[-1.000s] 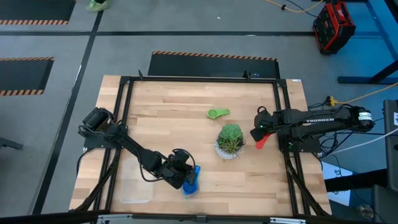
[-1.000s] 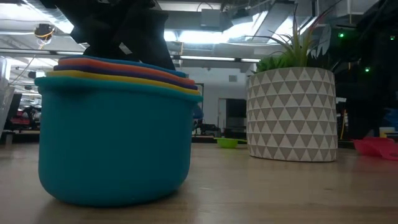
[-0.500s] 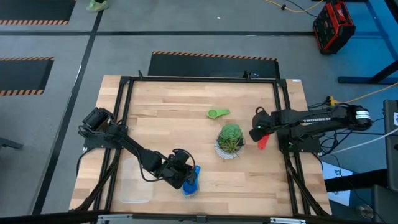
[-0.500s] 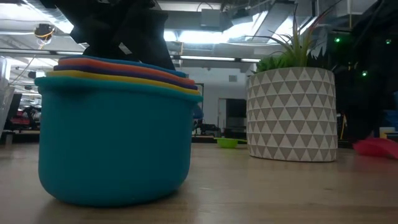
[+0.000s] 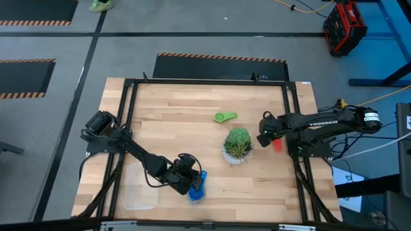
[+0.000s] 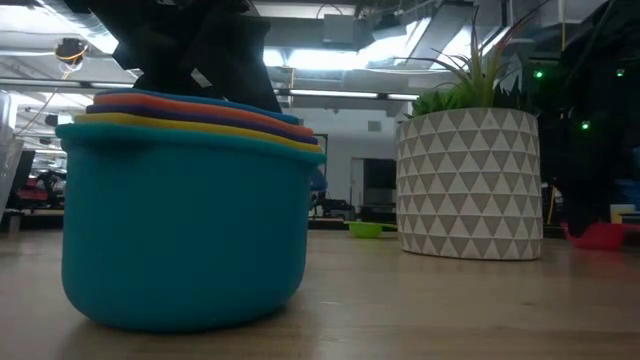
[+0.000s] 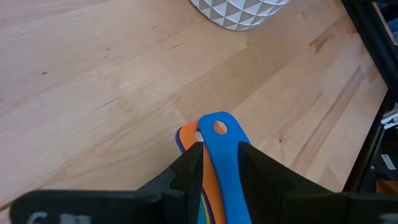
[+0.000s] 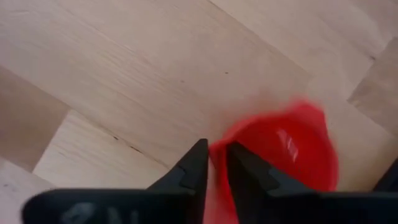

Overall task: Nest measuring cups in basket
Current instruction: Stack the red measuring cup on top of the blue measuring cup

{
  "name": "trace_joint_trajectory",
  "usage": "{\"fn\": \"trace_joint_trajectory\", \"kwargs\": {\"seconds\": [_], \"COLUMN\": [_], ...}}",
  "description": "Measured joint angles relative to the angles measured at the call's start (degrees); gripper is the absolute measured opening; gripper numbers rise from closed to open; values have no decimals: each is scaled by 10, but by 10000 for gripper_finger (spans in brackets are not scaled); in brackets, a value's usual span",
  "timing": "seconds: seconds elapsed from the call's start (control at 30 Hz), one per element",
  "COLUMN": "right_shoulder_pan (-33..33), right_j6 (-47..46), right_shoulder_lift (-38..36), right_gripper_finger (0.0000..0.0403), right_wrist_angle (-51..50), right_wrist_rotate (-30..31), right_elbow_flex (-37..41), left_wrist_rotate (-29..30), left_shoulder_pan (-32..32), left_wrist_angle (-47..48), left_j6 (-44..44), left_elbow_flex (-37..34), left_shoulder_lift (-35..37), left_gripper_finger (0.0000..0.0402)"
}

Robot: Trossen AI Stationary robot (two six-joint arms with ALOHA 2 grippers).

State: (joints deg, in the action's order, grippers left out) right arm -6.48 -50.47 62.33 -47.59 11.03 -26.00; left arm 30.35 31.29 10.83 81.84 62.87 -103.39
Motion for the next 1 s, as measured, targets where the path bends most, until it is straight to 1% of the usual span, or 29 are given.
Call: {"fn": "trace_joint_trajectory", "kwargs": {"seconds": [0.13, 0.23, 0.4, 0.53, 0.73, 0.9, 1.0], "right_shoulder_pan": [0, 0, 0, 0, 0, 0, 0], "right_j6": [4, 17, 30, 53, 89, 122, 147], "right_shoulder_lift": [0, -1, -3, -3, -2, -2, -2], "right_gripper_finger": [30, 17, 19, 19, 14, 15, 15], "right_wrist_angle": [-1, -2, -4, -23, -76, -122, -154], "right_wrist_rotate": [4, 8, 6, -8, -5, -2, 12], "right_elbow_flex": [-1, -1, -2, -21, -87, -165, -219], "left_wrist_rotate": [0, 0, 0, 0, 2, 2, 2], "left_shoulder_pan": [0, 0, 0, 0, 0, 0, 0], "left_wrist_angle": [0, 0, 0, -3, -4, -5, -6], "left_j6": [0, 0, 0, 0, 0, 0, 0], "left_elbow_flex": [0, 0, 0, 0, 0, 0, 0], "left_shoulder_lift": [0, 0, 0, 0, 0, 0, 0], "left_gripper_finger": [92, 92, 92, 92, 92, 92, 92]}}
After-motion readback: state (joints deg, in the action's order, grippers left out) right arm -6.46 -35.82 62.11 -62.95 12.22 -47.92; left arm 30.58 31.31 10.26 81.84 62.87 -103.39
